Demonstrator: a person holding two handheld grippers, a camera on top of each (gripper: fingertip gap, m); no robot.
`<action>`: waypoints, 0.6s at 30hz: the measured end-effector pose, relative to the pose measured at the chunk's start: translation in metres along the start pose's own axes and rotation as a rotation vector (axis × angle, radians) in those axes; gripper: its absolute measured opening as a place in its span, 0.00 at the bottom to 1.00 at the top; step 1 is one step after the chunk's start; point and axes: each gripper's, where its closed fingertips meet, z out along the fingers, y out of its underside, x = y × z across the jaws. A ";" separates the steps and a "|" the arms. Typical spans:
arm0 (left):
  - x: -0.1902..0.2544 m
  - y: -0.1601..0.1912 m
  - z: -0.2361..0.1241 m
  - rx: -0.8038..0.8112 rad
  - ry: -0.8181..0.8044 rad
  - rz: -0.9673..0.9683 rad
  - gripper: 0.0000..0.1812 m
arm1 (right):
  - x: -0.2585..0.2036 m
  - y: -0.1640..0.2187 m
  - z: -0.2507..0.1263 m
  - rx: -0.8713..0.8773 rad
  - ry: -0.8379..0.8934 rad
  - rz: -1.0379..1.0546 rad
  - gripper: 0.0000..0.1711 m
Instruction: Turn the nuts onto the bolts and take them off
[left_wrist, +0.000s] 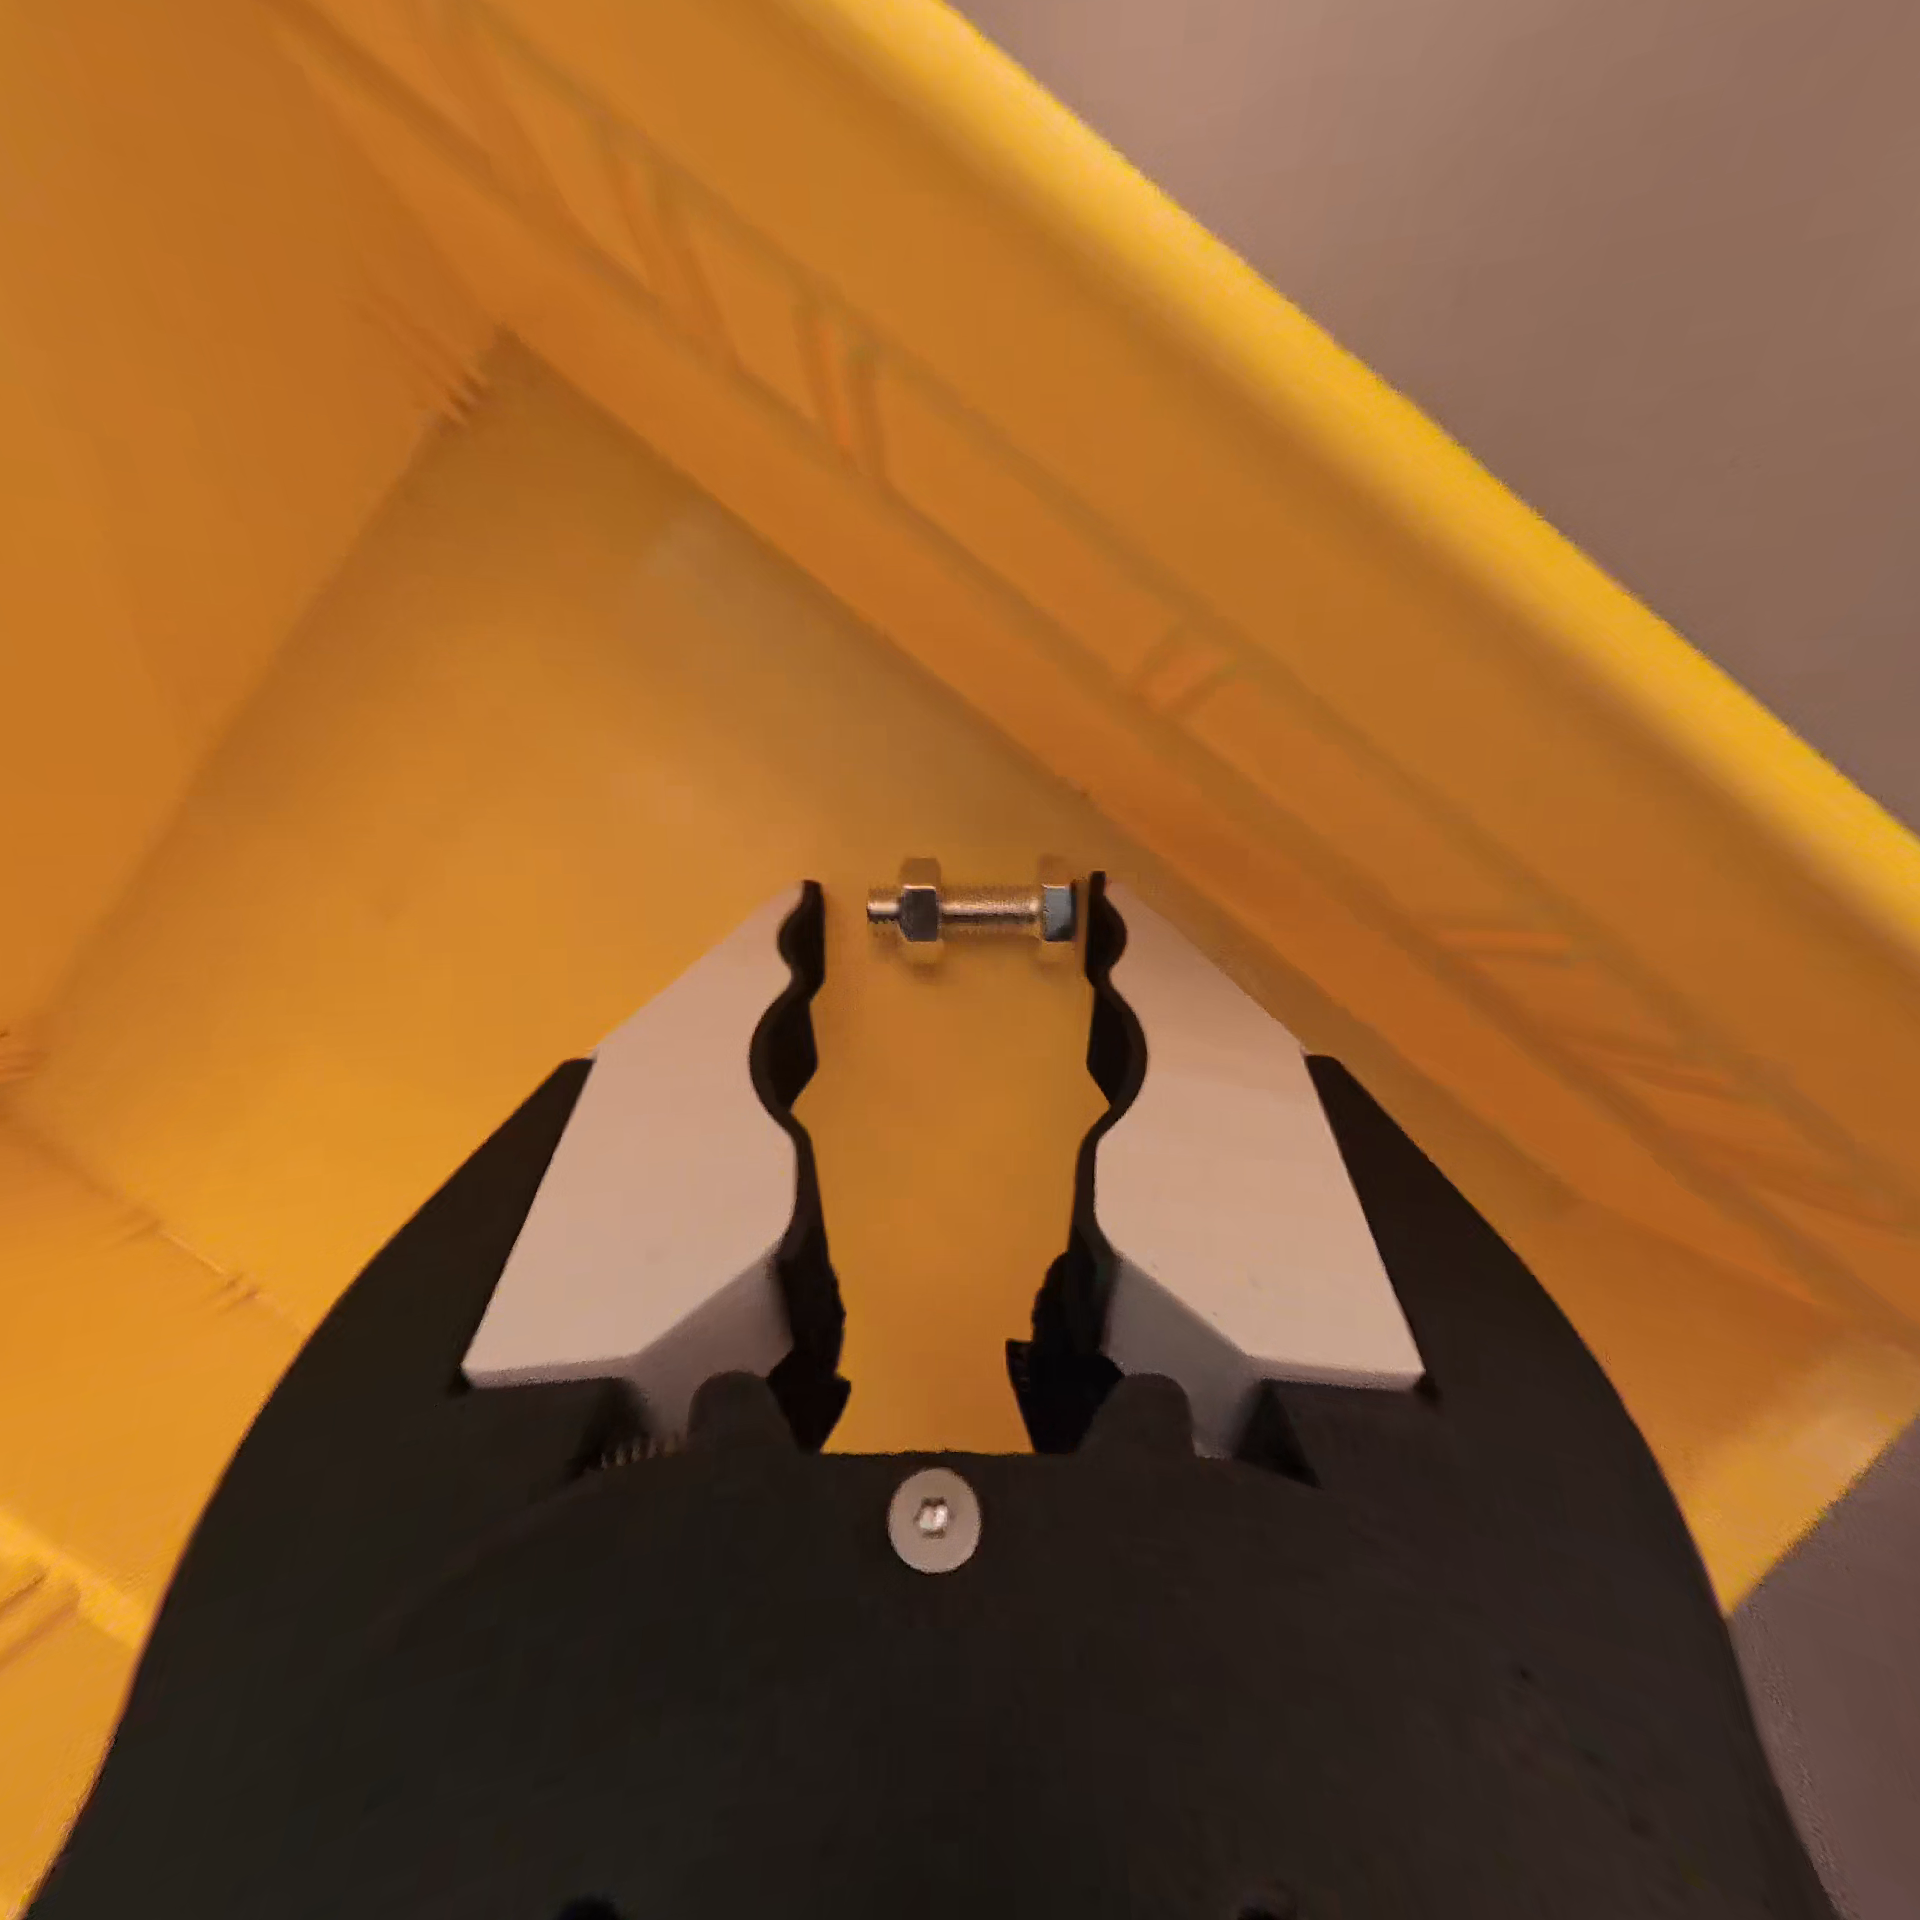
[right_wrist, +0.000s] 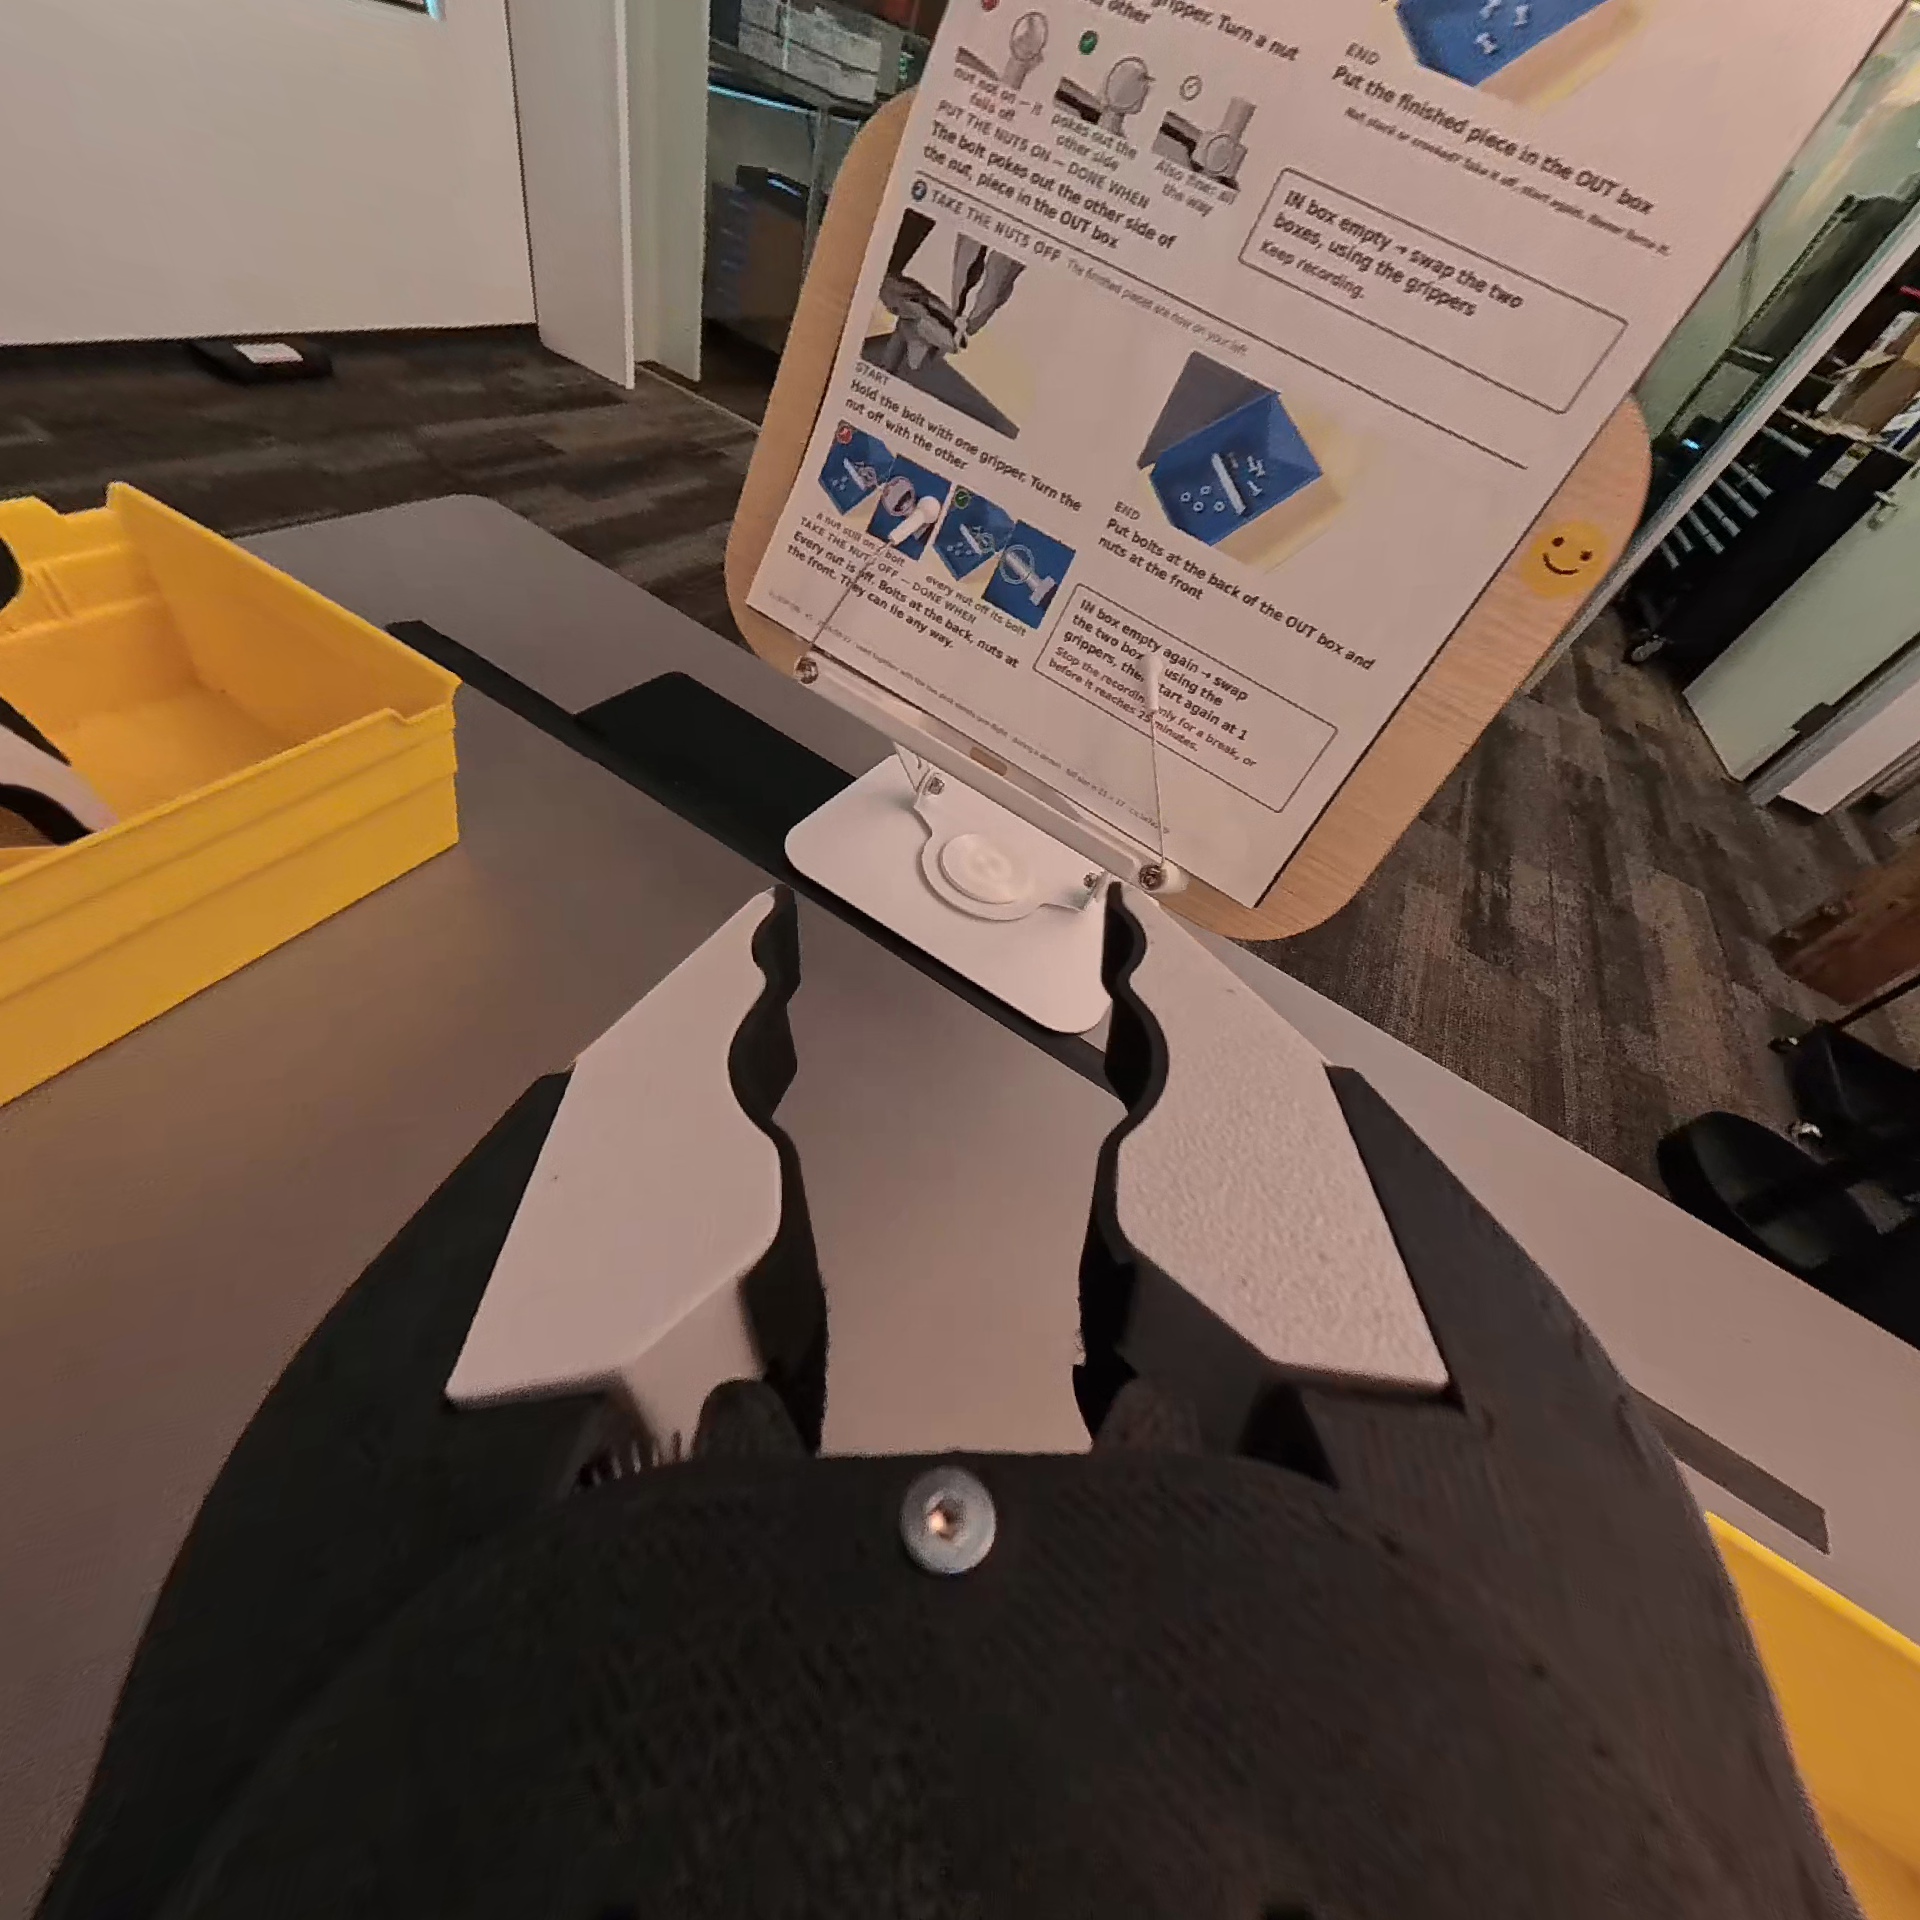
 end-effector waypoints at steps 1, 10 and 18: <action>-0.001 0.000 0.001 0.009 0.000 0.008 0.24 | -0.002 0.000 0.001 -0.005 -0.006 -0.003 0.34; 0.003 -0.019 -0.062 0.188 -0.200 0.161 0.21 | -0.063 -0.023 0.007 0.081 -0.267 0.063 0.35; 0.150 -0.122 -0.196 0.770 -0.259 0.575 0.21 | -0.191 -0.052 -0.044 0.035 -1.241 0.553 0.34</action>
